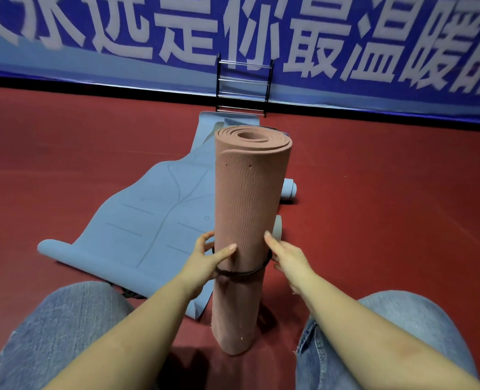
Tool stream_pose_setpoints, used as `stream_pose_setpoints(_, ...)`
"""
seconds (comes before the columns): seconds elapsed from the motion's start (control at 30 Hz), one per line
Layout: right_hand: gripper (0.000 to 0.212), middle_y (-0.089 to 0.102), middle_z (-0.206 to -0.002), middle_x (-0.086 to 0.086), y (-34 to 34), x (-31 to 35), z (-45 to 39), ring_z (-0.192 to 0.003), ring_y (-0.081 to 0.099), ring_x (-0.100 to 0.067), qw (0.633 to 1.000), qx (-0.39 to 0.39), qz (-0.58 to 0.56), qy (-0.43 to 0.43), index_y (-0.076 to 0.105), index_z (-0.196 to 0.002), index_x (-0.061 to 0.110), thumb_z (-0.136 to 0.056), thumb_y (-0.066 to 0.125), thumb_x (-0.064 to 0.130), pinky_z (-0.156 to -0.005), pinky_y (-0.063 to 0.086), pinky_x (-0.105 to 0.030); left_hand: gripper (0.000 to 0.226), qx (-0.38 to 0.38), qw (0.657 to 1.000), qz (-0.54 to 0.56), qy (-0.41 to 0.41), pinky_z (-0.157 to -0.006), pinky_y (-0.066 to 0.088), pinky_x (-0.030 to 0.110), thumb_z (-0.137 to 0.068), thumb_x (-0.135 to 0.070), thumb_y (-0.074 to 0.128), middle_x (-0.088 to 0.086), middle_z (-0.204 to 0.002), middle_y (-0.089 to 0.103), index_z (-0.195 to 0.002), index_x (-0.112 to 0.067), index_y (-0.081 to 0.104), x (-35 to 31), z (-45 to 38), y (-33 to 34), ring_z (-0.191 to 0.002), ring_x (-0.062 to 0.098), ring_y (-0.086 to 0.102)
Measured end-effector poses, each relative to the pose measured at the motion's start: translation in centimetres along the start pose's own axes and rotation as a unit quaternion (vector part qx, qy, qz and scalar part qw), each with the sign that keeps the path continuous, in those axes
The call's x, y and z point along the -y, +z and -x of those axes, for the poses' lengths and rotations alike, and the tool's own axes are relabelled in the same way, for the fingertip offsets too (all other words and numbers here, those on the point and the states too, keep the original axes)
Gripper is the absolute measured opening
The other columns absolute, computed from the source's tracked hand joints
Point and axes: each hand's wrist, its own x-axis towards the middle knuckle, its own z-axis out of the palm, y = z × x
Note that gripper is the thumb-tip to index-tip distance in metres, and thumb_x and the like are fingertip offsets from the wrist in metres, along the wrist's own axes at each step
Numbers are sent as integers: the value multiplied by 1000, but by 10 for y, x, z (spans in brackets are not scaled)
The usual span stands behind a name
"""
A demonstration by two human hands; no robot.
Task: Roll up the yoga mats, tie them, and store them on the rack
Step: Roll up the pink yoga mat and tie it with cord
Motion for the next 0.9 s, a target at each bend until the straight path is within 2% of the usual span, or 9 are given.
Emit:
stream_pose_setpoints(0.13,27,69,-104,6,-6,43,0,-97,63,-5,999,-11,-32,-38,69,-105,19,-86,65,38,-88,49,-22,62,-2,999,10,36,-75,53,35,-81,-41,69,-1,-128,49,-133,-32,36,-33,2,19,-100,5,55)
stream_pose_setpoints(0.23,33,68,-97,12,-19,87,-12,-79,60,10,996,-23,-14,-91,69,-112,16,-86,66,37,-65,45,-5,62,-6,998,20,57,-74,54,36,-82,-46,65,-5,-117,54,-132,-30,33,-66,-10,43,-96,9,58)
stream_pose_setpoints(0.37,42,66,-101,11,-53,138,-33,-85,61,1,988,-56,44,-136,68,-115,16,-83,67,44,-72,42,-8,58,-8,997,49,61,-76,53,37,-85,-48,62,-8,-107,56,-130,-29,31,-104,-35,92,-98,14,61)
stream_pose_setpoints(0.47,47,68,-96,10,-92,152,-50,-77,60,6,985,-87,62,-136,71,-110,16,-79,68,51,-62,42,-3,64,25,998,47,32,-78,52,38,-82,-53,63,-5,-118,55,-131,-30,30,-115,-58,131,-110,20,58)
stream_pose_setpoints(0.57,81,69,-111,5,-135,146,-66,-98,64,-8,980,-139,101,-97,70,-113,17,-57,66,75,-86,47,-19,67,50,999,17,6,-78,52,39,-81,-55,63,-2,-120,46,-132,-27,30,-111,-80,175,-111,21,53)
stream_pose_setpoints(0.6,84,69,-113,4,-150,141,-70,-101,63,-10,979,-151,111,-79,70,-113,18,-55,65,78,-88,46,-24,66,54,998,14,-6,-81,52,40,-81,-55,63,-2,-118,46,-131,-25,31,-106,-88,190,-106,20,53)
stream_pose_setpoints(0.73,77,68,-112,-4,-207,105,-87,-104,62,-22,969,-193,156,-2,72,-106,13,-65,60,77,-93,47,-32,61,77,996,-7,-51,-68,49,32,-79,-58,63,-4,-110,51,-120,-21,38,-73,-114,247,-94,18,56)
stream_pose_setpoints(0.83,72,68,-110,-11,-246,66,-99,-104,61,-30,952,-218,206,53,73,-94,11,-71,55,77,-94,47,-38,74,105,988,-36,-108,-80,53,43,-71,-66,66,0,-118,57,-122,-18,43,-37,-137,282,-102,23,60)
stream_pose_setpoints(0.9,83,68,-107,-12,-266,39,-105,-99,63,-32,942,-229,227,98,72,-95,11,-63,52,85,-91,49,-39,70,114,983,-63,-132,-76,54,43,-77,-64,61,3,-120,57,-124,-16,42,-10,-148,302,-103,24,59)
